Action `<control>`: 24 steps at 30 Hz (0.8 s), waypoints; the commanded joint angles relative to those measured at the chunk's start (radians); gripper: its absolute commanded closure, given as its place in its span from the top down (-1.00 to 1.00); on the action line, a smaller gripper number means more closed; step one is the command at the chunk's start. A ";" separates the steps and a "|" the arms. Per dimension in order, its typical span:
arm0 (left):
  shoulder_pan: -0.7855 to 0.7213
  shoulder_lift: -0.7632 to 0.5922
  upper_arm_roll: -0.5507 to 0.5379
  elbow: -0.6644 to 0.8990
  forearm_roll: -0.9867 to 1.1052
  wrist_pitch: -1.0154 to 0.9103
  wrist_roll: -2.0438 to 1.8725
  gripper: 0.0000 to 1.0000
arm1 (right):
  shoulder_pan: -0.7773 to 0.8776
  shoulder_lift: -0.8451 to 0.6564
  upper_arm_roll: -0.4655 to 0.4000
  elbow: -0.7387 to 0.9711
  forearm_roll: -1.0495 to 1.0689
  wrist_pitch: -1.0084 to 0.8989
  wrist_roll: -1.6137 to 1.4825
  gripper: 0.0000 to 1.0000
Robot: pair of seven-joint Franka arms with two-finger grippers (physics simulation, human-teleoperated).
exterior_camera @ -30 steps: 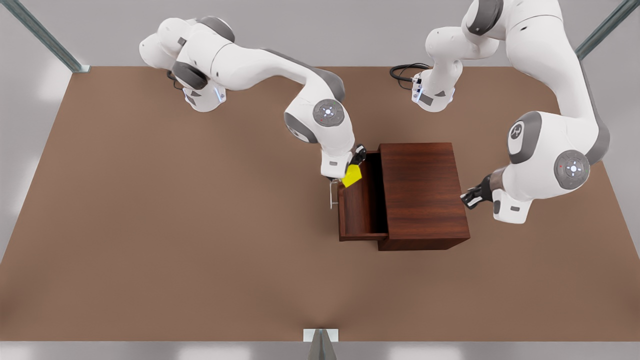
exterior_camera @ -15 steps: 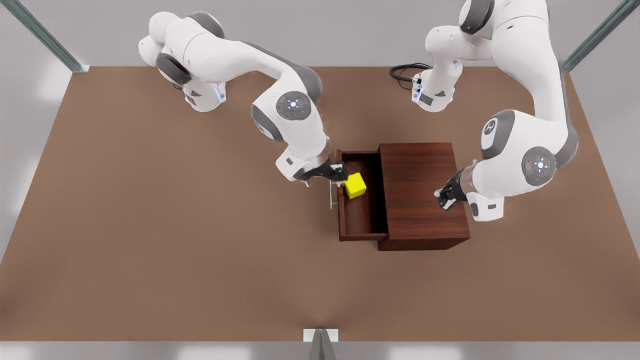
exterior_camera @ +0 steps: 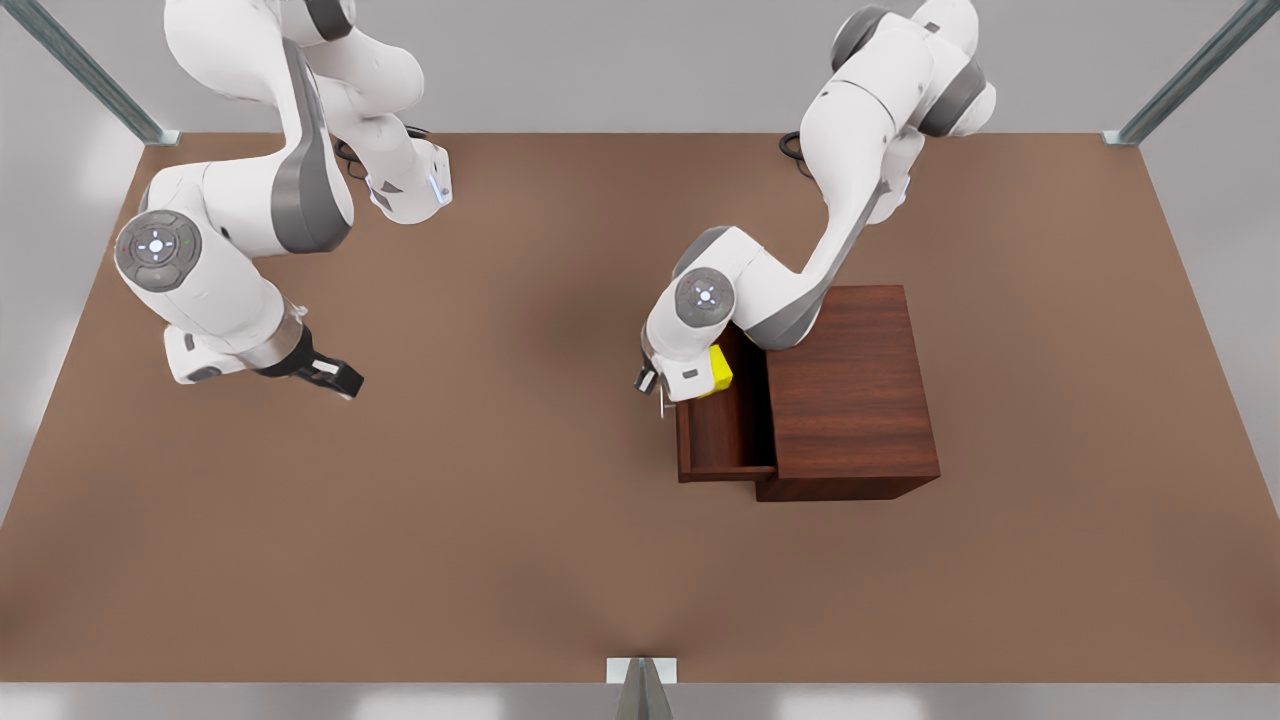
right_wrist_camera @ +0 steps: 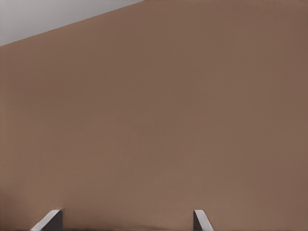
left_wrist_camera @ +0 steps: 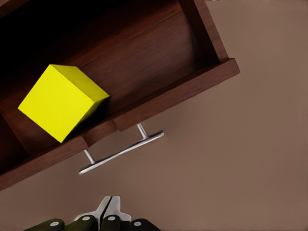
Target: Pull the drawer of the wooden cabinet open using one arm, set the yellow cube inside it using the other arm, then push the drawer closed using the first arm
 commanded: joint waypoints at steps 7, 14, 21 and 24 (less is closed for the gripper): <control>-0.028 0.070 -0.001 -0.012 0.070 0.097 -0.516 -0.57 | 0.015 0.011 0.008 0.024 0.016 0.015 -0.412 1.00; -0.023 0.071 0.004 -0.041 0.102 -0.001 -0.435 -0.57 | 0.016 0.011 0.008 0.026 0.016 0.016 -0.410 1.00; 0.018 0.067 0.004 -0.050 0.108 -0.070 -0.343 -0.57 | 0.016 0.011 0.008 0.026 0.016 0.016 -0.410 1.00; 0.038 0.064 0.005 -0.050 0.108 -0.116 -0.283 -0.57 | 0.016 0.011 0.008 0.026 0.016 0.016 -0.410 1.00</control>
